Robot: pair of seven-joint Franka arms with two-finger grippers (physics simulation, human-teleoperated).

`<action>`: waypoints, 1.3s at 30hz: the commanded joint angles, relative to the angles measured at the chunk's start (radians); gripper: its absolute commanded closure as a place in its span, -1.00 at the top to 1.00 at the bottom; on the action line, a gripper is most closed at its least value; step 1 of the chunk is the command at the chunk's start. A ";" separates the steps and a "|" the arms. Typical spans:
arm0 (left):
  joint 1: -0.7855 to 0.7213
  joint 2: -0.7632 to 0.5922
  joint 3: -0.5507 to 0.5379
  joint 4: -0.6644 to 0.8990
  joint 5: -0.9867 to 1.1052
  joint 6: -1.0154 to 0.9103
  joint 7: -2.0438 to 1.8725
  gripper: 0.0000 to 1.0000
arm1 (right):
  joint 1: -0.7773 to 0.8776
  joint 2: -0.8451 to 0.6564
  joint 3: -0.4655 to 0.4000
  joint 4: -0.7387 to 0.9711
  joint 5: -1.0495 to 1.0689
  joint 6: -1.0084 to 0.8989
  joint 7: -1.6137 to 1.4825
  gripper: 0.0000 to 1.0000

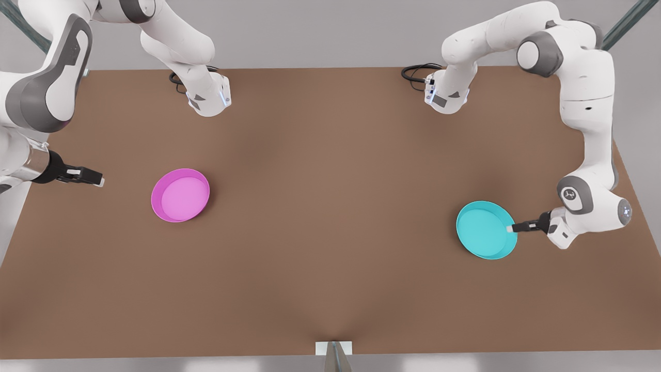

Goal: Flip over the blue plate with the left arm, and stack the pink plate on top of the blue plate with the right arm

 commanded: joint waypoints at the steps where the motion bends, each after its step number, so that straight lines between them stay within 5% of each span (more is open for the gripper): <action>1: 0.004 0.009 -0.002 -0.001 0.006 0.014 0.001 1.00 | -0.002 0.000 0.000 0.000 0.001 0.000 0.000 1.00; 9: 0.088 0.077 -0.069 -0.007 -0.025 0.020 0.098 0.91 | -0.003 0.000 0.000 0.000 0.001 0.000 0.000 1.00; 11: 0.090 0.094 -0.069 -0.006 -0.025 0.024 0.109 0.57 | -0.005 0.000 0.000 0.000 0.000 -0.002 0.000 1.00; 13: 0.084 0.094 -0.068 -0.007 -0.029 0.032 0.109 -0.08 | -0.005 0.000 0.000 0.000 0.000 -0.002 0.000 1.00; 19: 0.076 0.095 -0.068 -0.010 -0.031 0.061 0.109 -0.23 | -0.005 0.000 0.000 0.000 0.001 -0.002 0.000 1.00; 21: 0.076 0.097 -0.066 -0.010 -0.031 0.063 0.109 -0.55 | -0.003 0.000 0.000 0.000 0.001 0.000 0.000 1.00; 39: 0.002 -0.020 -0.063 -0.026 -0.012 0.000 0.093 -0.57 | -0.006 0.000 0.000 0.002 0.000 0.000 0.000 1.00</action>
